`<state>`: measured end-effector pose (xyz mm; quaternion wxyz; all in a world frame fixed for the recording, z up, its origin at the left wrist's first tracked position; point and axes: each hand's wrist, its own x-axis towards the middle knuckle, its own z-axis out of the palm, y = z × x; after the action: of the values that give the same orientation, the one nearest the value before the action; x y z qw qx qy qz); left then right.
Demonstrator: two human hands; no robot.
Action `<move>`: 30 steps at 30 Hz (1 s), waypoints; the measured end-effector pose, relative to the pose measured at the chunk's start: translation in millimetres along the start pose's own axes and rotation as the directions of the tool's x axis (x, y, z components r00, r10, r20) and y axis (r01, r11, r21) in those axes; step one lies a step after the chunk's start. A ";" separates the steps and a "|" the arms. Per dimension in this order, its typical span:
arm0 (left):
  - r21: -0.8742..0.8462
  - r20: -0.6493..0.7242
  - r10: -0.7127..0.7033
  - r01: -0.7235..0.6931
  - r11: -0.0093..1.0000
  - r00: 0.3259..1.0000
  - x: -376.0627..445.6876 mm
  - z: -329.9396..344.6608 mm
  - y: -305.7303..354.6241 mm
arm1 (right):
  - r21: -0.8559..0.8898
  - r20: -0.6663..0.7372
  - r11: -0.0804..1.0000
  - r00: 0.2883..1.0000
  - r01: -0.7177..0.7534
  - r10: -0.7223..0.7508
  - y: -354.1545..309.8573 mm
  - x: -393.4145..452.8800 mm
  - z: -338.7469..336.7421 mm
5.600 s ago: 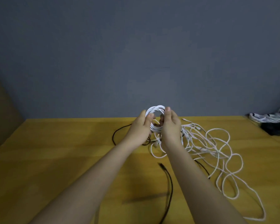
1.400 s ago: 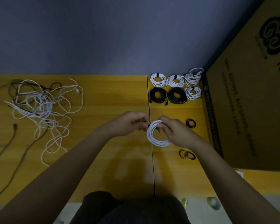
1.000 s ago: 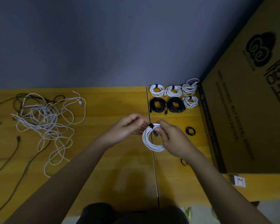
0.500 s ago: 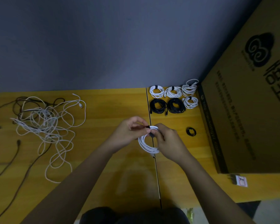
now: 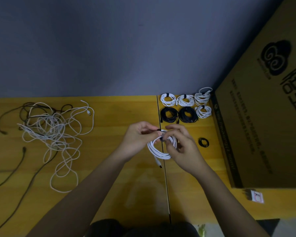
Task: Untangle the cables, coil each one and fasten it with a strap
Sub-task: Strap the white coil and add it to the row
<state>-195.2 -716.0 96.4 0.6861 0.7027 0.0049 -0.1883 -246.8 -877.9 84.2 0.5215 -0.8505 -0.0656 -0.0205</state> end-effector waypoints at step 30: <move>0.086 0.015 0.079 -0.080 0.993 0.997 -13.8 20.4 -8.6 | 0.273 -0.150 0.935 0.950 -0.228 0.276 -6.1 11.4 -4.8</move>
<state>-215.6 -731.8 92.1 0.6619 0.7304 -0.0354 -0.1651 -236.1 -878.4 92.9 0.6273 -0.7730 0.0911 -0.0238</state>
